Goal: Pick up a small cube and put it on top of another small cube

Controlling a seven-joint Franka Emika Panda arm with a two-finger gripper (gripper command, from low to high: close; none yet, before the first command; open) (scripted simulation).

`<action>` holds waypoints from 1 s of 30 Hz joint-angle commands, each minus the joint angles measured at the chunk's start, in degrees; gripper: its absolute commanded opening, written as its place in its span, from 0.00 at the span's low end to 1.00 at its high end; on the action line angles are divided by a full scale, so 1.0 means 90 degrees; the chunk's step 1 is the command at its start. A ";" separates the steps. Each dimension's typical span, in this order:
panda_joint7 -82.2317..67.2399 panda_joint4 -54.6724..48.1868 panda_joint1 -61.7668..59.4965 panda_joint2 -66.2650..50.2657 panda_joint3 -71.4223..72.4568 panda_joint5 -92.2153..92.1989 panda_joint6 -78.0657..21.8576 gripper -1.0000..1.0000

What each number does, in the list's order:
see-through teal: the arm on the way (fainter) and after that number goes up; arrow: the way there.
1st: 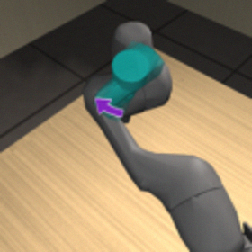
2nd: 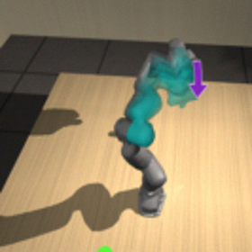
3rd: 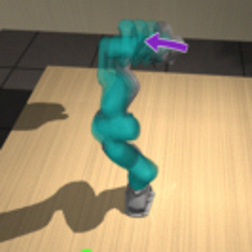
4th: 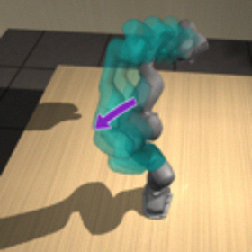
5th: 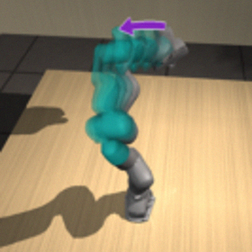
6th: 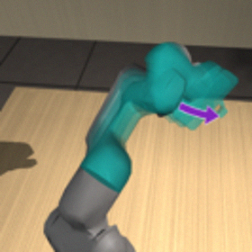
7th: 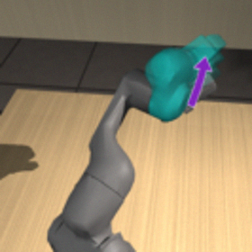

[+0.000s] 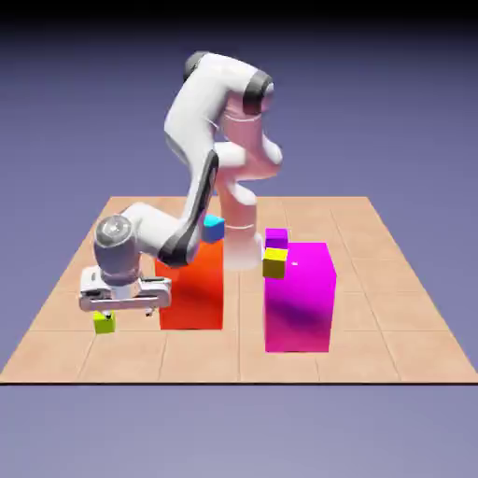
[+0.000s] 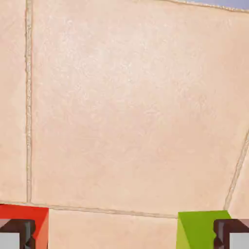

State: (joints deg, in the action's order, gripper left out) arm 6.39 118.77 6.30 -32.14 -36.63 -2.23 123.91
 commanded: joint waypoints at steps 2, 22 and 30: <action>-0.0257 -0.0301 0.0040 -0.0462 -0.0261 -0.0016 -0.0357 0.50; -0.0085 -0.1108 0.0798 -0.0583 0.0281 0.0411 -0.1351 0.00; 0.0951 -0.1188 0.1718 0.0987 0.2127 0.1179 -0.2122 0.00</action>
State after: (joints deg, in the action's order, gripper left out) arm 14.91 108.08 21.76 -23.26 -17.50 8.24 104.77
